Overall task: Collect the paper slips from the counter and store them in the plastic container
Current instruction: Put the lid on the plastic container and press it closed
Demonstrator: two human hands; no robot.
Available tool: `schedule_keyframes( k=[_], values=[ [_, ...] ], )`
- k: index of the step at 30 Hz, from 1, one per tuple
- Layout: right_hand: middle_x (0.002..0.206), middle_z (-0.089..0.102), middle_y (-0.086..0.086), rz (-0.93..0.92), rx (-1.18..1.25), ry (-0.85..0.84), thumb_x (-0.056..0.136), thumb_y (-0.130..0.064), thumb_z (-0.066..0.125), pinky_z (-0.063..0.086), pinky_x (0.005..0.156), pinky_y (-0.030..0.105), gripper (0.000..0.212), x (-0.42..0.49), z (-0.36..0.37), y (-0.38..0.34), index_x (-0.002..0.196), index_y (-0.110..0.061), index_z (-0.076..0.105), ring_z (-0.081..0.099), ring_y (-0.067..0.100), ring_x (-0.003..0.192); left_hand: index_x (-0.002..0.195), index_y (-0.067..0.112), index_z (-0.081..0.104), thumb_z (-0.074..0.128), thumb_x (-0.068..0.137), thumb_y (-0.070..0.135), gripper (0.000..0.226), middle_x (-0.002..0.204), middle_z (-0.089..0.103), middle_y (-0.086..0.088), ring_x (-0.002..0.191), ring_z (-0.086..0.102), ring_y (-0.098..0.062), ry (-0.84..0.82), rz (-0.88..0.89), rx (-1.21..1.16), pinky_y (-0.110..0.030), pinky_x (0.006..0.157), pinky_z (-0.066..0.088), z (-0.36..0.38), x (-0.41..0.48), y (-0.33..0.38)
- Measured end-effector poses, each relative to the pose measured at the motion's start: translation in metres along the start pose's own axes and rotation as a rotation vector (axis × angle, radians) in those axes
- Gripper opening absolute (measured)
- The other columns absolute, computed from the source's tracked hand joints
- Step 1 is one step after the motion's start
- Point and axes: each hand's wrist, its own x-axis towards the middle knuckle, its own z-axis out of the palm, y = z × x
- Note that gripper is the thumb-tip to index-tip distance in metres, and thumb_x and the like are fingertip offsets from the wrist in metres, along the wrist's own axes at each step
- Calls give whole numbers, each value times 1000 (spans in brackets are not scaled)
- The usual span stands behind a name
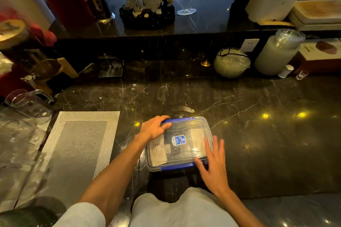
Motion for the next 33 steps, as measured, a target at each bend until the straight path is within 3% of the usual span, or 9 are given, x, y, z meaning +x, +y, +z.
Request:
schedule_keyframes(
  k=[3, 7, 13, 16, 20, 23, 27, 30, 33],
  values=[
    [163, -25, -6, 339, 375, -72, 89, -49, 57, 3, 120, 49, 94, 2, -12, 1, 153, -42, -12, -20, 21, 151, 139, 37, 47, 41, 94, 60, 51, 137, 59, 4, 125, 54, -21, 9, -65, -19, -47, 104, 38, 3, -6, -2],
    [164, 19, 0, 474, 788, -193, 96, -38, 54, 28, 117, 47, 85, 7, -19, 2, 154, -39, -8, 26, 26, 149, 136, 34, 50, 39, 94, 62, 52, 131, 63, 4, 120, 57, -19, 92, -103, -64, -47, 102, 39, 17, -18, -6],
    [144, 50, 5, 506, 784, -151, 96, -31, 58, 45, 99, 38, 38, 21, -22, 6, 131, -34, 42, 53, 19, 123, 146, 35, 39, 44, 96, 54, 54, 141, 53, 1, 130, 46, -20, 279, -94, -209, -49, 107, 40, 29, -38, -14],
    [157, 37, 7, 499, 605, -205, 92, -35, 63, 40, 110, 47, 66, 30, -31, 12, 149, -28, 31, 42, 29, 140, 152, 33, 26, 49, 98, 41, 59, 154, 37, -2, 141, 34, -21, 500, -172, -468, -49, 112, 35, 45, -60, -11],
    [167, -3, -4, 300, 527, -264, 87, -42, 67, 17, 120, 56, 100, 48, -43, 5, 153, -42, -7, 8, 25, 153, 154, 37, 6, 56, 94, 44, 78, 163, 16, 0, 150, 19, -26, 465, -308, -749, -55, 117, 27, 79, -100, -2],
    [163, -21, -15, 49, 229, -298, 75, -83, 42, 1, 119, 47, 102, 63, -41, 2, 154, -42, -9, -16, 13, 151, 152, 44, -9, 54, 95, 44, 85, 164, -15, 11, 153, -5, -19, 459, -225, -622, -49, 120, 10, 105, -124, 5],
    [162, -24, -10, -242, -295, -359, 90, -73, 14, -4, 124, 48, 78, 70, -30, 4, 155, -37, -10, -30, 14, 148, 145, 54, -20, 45, 95, 53, 81, 154, -41, 15, 148, -28, -16, 443, -183, -463, -40, 117, -1, 118, -128, 9],
    [163, -22, -7, -244, -470, -352, 95, -64, 10, 2, 126, 49, 68, 68, -21, 3, 154, -36, -11, -31, 18, 148, 149, 45, -20, 37, 97, 55, 79, 158, -35, 9, 146, -33, -16, 457, -186, -274, -42, 113, -12, 116, -121, 8],
    [165, -10, -1, -218, -550, -273, 98, -60, 8, -2, 125, 48, 66, 67, -16, -3, 156, -30, 0, -21, 25, 151, 156, 34, 2, 40, 102, 38, 66, 167, -6, -3, 153, -10, -29, 494, -60, 4, -50, 121, -3, 109, -112, 4]
  ],
)
